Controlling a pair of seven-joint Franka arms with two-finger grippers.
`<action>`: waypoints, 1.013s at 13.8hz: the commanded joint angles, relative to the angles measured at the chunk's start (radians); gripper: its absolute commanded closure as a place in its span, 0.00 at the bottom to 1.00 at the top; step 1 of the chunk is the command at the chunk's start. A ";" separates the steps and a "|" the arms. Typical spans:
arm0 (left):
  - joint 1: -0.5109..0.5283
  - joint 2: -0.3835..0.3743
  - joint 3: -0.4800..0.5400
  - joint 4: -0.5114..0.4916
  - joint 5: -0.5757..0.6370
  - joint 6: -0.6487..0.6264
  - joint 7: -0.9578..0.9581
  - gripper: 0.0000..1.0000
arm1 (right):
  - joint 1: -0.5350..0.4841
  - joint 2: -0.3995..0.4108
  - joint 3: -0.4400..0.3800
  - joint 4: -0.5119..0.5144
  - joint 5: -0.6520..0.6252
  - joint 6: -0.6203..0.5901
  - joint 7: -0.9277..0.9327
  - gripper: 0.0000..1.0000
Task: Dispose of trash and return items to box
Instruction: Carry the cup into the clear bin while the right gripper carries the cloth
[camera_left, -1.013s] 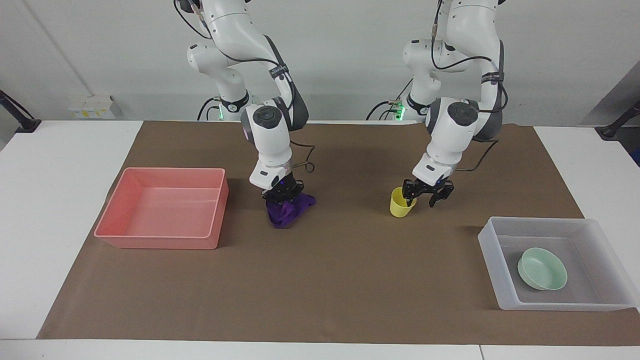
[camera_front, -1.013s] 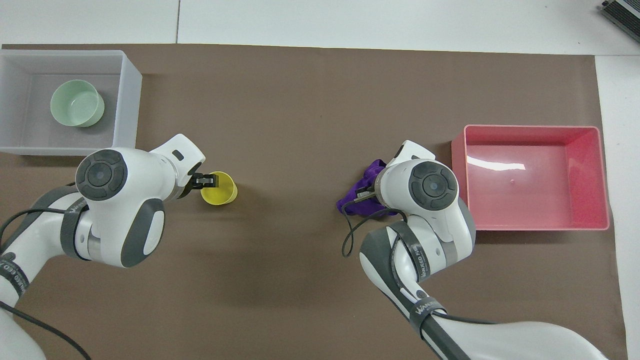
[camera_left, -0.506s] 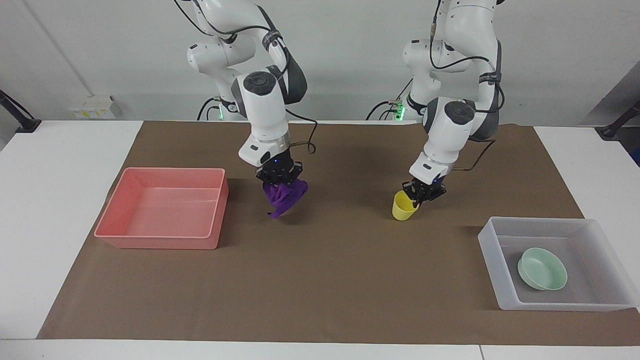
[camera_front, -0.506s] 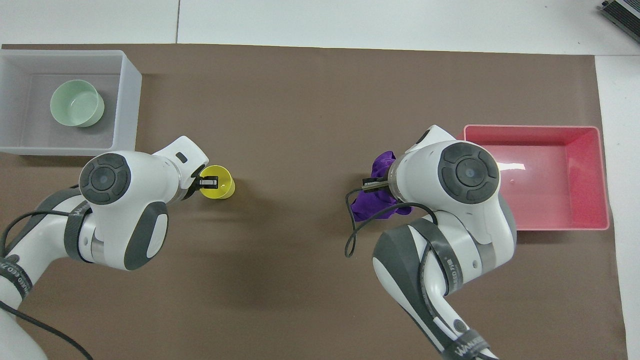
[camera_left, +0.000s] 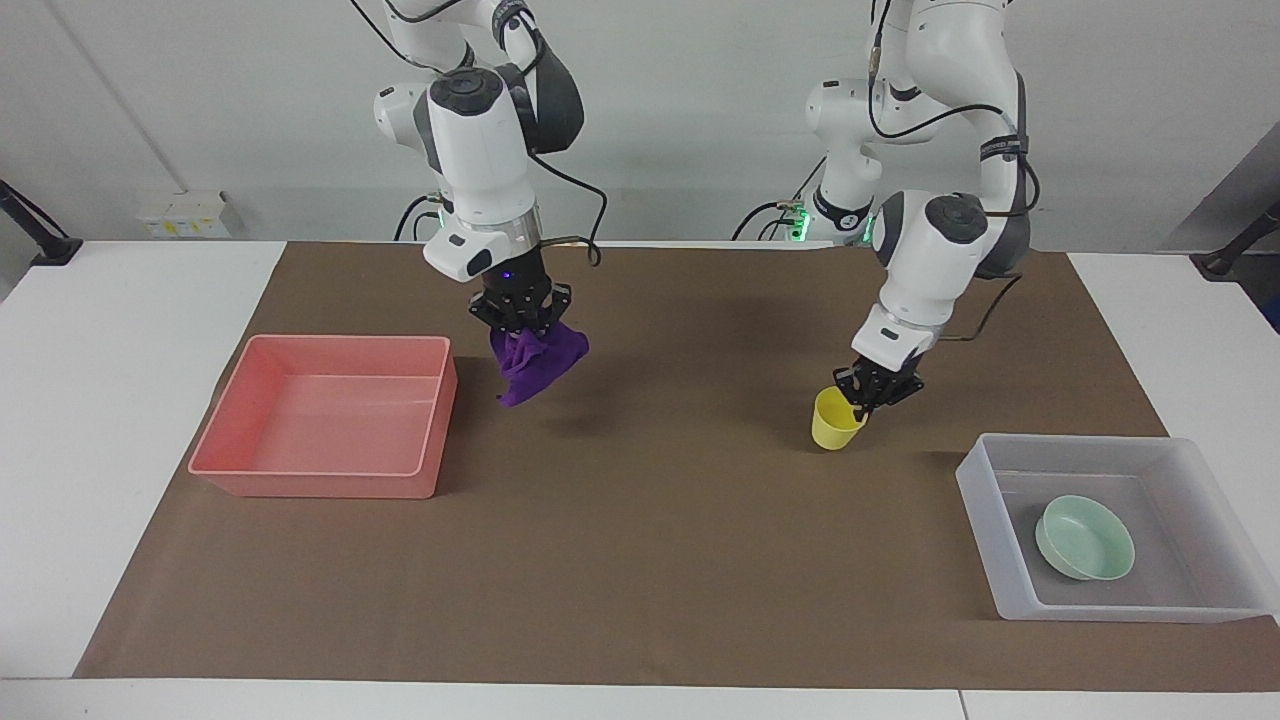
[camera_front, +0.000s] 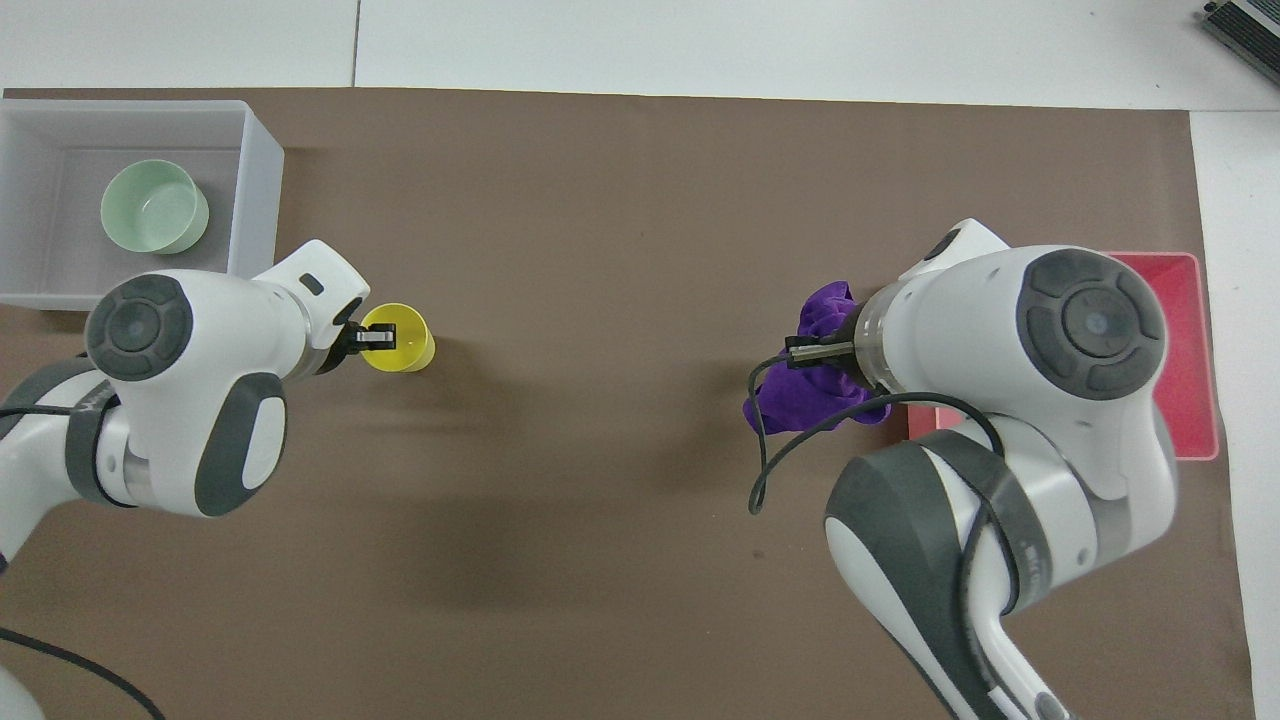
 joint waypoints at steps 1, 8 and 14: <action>0.072 0.040 -0.002 0.138 0.011 -0.105 0.069 1.00 | -0.052 -0.038 0.006 -0.001 -0.032 -0.024 -0.023 1.00; 0.225 0.166 -0.003 0.399 0.014 -0.171 0.179 1.00 | -0.288 -0.076 0.007 0.004 -0.039 -0.024 -0.298 1.00; 0.327 0.422 -0.006 0.737 0.010 -0.316 0.297 1.00 | -0.457 -0.046 0.007 -0.063 -0.028 0.060 -0.506 1.00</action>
